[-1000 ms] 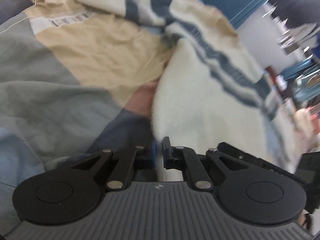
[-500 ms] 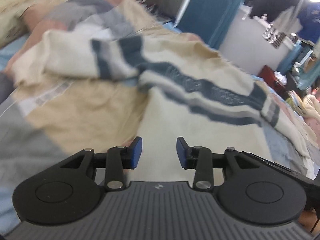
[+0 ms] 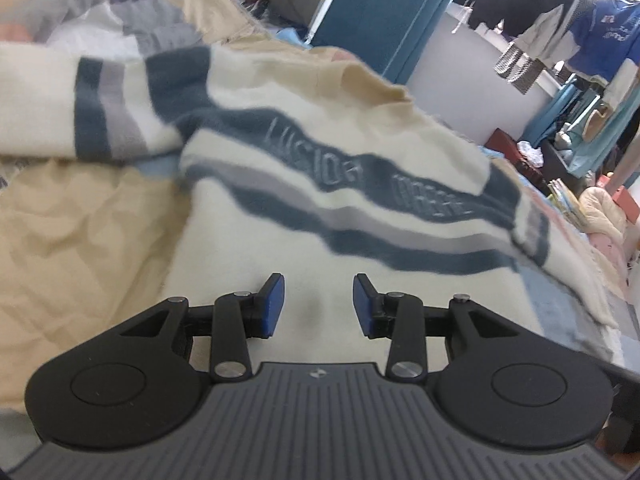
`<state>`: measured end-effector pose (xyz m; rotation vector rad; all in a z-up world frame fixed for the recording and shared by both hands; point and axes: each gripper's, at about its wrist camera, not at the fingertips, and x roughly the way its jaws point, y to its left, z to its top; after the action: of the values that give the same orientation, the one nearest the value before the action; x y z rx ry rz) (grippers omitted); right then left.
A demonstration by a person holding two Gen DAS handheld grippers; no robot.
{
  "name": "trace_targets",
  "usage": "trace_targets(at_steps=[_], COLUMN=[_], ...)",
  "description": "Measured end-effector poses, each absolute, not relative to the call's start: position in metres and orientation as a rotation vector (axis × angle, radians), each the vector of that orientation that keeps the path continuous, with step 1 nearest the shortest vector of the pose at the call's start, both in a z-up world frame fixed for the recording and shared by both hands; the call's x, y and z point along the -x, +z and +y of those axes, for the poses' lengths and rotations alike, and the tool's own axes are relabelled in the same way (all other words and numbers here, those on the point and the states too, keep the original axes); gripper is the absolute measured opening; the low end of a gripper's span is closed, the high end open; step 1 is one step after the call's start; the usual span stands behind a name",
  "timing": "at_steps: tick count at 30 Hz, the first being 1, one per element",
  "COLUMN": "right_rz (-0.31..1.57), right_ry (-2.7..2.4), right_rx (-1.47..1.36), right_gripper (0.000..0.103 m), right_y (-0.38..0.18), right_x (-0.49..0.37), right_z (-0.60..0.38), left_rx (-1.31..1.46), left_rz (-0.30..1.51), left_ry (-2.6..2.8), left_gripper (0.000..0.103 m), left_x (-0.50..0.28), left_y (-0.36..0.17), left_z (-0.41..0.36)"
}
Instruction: Fold large clothes
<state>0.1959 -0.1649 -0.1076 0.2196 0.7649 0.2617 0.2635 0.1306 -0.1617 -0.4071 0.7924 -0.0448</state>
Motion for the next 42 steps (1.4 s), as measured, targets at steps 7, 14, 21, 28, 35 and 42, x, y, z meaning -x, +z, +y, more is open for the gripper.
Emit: trace_targets(at_steps=[7, 14, 21, 28, 35, 42], right_rz=[0.821, 0.953, 0.934, 0.840, 0.754, 0.681], right_ry=[0.224, 0.216, 0.169, 0.106, -0.004, -0.055], right_rx=[-0.185, -0.233, -0.237, -0.329, -0.451, -0.579], right_gripper=[0.036, 0.035, 0.034, 0.034, 0.037, 0.083], right_y=[-0.126, -0.153, -0.142, -0.116, -0.087, -0.061], right_x=[-0.214, -0.227, -0.225, -0.219, -0.219, -0.250], right_z=[-0.156, -0.152, -0.158, -0.188, -0.242, -0.328], left_rx=[0.475, 0.525, 0.494, 0.442, 0.400, 0.382], left_rz=[0.829, 0.829, 0.824, 0.825, 0.822, 0.816], left_ry=[-0.059, -0.091, -0.087, -0.087, -0.091, -0.110], left_gripper=[0.042, 0.042, 0.042, 0.042, 0.043, 0.043], left_x=[-0.270, -0.272, -0.265, -0.255, -0.247, -0.243], left_y=[-0.192, -0.199, -0.193, -0.188, -0.185, -0.184], left_z=[0.151, 0.160, 0.155, 0.149, 0.142, 0.135])
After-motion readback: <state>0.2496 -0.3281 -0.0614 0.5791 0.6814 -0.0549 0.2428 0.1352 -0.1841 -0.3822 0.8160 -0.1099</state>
